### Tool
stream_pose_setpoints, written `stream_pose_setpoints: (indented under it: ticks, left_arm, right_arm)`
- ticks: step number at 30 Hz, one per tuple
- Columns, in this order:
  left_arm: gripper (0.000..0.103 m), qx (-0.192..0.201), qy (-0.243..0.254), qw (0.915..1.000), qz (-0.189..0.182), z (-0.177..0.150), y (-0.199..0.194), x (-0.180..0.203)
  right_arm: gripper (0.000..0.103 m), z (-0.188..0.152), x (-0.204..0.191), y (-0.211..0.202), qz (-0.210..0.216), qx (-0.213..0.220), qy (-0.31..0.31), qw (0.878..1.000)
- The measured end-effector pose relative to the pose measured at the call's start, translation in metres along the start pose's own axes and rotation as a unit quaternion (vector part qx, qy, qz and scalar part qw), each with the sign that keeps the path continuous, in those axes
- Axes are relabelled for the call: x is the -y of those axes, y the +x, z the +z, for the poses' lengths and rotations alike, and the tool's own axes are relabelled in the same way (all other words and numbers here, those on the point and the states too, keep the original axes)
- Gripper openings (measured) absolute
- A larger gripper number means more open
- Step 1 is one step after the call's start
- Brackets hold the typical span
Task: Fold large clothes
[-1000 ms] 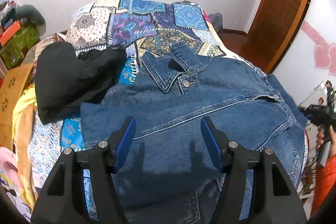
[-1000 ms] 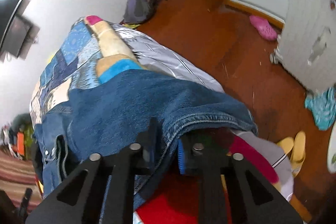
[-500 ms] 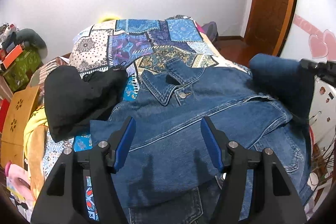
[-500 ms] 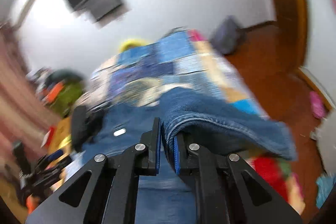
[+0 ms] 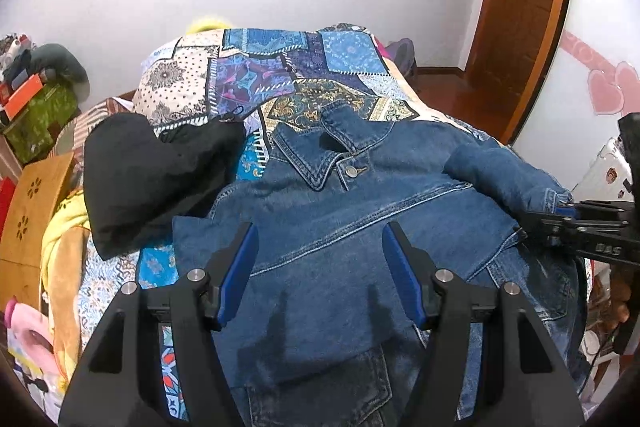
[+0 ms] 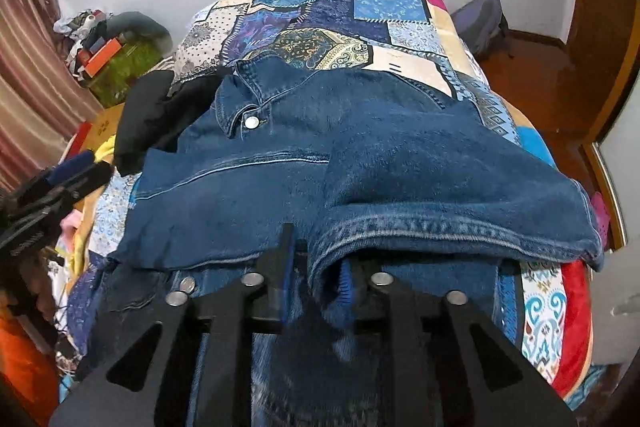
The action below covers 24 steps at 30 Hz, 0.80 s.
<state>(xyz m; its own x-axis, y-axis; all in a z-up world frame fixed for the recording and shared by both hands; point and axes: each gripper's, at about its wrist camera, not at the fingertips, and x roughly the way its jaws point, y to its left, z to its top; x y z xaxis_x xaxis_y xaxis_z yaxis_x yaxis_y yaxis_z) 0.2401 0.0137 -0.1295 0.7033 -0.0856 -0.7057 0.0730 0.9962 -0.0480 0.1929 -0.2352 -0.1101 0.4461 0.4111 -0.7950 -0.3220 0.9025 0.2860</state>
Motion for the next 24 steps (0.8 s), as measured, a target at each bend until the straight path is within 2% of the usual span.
stream_pose_setpoints:
  ticks: [3, 7, 11, 14, 17, 24]
  left_arm:
    - [0.063, 0.000, 0.002, 1.0000, -0.004, 0.000, 0.000, 0.003]
    - [0.063, 0.002, 0.010, 0.9999, -0.003, 0.000, -0.002, 0.008]
    - [0.063, 0.001, 0.012, 0.9999, -0.004, 0.000, -0.001, 0.011]
    - [0.063, 0.000, 0.012, 0.9999, -0.002, 0.000, -0.001, 0.012]
    - [0.063, -0.002, 0.012, 0.9999, -0.002, 0.000, 0.000, 0.012]
    - [0.063, -0.008, 0.014, 0.9998, 0.009, 0.001, 0.008, 0.013]
  right_arm:
    - [0.043, 0.001, -0.001, -0.017, -0.010, 0.021, 0.000, 1.000]
    - [0.047, 0.003, 0.001, -0.033, -0.037, 0.053, -0.002, 0.998]
    - [0.048, 0.005, 0.016, -0.051, -0.064, 0.084, 0.025, 0.994]
    - [0.050, 0.006, 0.036, -0.064, -0.076, 0.106, 0.063, 0.989]
    - [0.062, 0.005, 0.062, -0.071, -0.085, 0.120, 0.115, 0.982]
    - [0.062, -0.004, 0.123, -0.054, -0.073, 0.105, 0.243, 0.962]
